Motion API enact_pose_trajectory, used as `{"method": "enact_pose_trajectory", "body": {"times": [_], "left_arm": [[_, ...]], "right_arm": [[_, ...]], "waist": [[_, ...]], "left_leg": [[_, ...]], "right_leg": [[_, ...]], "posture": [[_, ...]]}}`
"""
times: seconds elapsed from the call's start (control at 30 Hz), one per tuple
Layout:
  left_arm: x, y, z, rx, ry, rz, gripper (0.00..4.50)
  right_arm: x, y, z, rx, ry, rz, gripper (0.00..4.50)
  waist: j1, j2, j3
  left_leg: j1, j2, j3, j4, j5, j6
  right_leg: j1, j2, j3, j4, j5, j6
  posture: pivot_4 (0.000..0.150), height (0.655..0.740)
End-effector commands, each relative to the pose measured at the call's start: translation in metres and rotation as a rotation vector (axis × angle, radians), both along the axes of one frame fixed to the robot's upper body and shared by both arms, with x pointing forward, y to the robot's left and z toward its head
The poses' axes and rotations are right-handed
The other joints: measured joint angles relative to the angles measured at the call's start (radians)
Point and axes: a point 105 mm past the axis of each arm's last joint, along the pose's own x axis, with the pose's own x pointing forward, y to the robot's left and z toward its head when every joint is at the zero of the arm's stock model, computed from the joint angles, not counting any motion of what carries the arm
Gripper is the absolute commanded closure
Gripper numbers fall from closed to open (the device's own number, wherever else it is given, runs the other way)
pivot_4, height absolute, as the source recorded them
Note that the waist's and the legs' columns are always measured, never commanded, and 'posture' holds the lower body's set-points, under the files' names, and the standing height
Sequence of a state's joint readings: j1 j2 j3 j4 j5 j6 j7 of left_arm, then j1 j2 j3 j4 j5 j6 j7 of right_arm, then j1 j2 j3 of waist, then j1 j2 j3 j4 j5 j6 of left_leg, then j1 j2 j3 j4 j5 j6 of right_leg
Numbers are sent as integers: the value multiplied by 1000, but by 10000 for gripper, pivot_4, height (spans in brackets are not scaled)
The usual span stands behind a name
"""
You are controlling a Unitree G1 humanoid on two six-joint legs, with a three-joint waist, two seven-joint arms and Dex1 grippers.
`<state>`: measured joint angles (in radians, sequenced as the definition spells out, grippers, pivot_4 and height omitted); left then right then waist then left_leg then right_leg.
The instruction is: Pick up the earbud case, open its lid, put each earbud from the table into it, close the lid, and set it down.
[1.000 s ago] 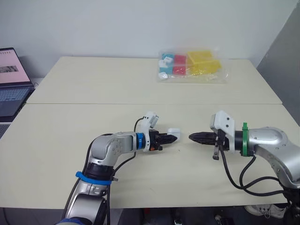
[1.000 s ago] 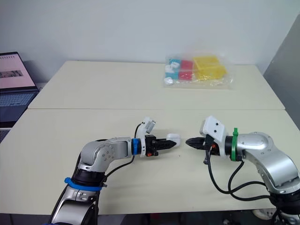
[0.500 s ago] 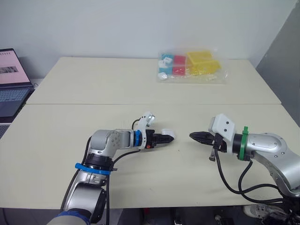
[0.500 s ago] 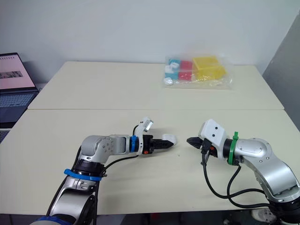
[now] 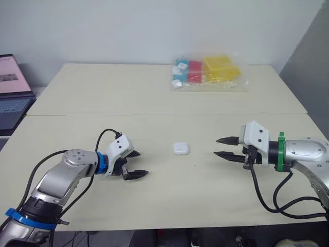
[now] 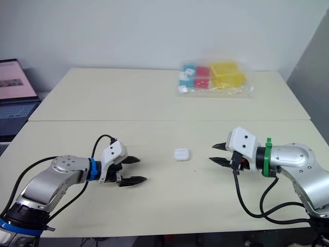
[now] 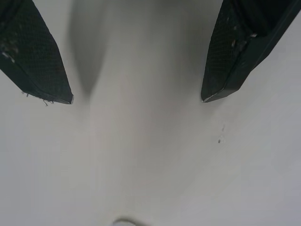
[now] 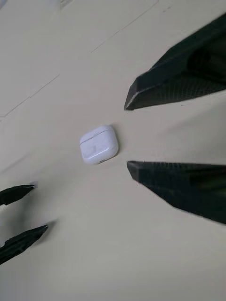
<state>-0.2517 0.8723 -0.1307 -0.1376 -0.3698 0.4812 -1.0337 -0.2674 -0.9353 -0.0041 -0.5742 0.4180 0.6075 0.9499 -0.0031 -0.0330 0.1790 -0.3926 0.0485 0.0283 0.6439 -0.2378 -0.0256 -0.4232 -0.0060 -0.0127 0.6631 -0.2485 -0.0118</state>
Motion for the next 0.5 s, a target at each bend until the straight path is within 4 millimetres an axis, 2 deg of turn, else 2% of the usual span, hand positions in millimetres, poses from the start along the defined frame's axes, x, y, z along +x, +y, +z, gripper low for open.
{"method": "enact_pose_trajectory", "body": {"times": [0.03,0.13,0.17,0.27,0.5], "left_arm": [[-1,1,41,-20,-198,-101,0],[-12,3,56,-26,-252,-140,0],[-15,6,57,-18,-253,-128,0],[-21,12,56,6,-246,-87,0],[-23,8,55,1,-250,-87,0]], "right_arm": [[-5,-8,18,-53,-45,50,14424],[-11,-23,19,-122,-19,88,2993],[-12,-27,21,-109,6,91,441],[-2,-34,27,-85,-59,71,441],[1,-43,17,-109,-49,89,441]], "waist": [[8,0,0],[8,0,0],[7,0,0],[2,0,0],[2,0,0]], "left_leg": [[-2,0,0,1,0,0],[-5,0,1,1,0,0],[-5,0,2,1,0,0],[-5,-1,3,1,-1,1],[-5,-1,1,1,-1,1]], "right_leg": [[-1,-1,0,-1,0,0],[-2,-2,1,-3,2,5],[-2,-3,2,-4,3,8],[-1,-5,2,-6,3,13],[-1,-5,1,-3,3,13]], "posture": [[1500,7359],[1500,7359],[1500,7359],[1500,7359],[1500,7359]]}}
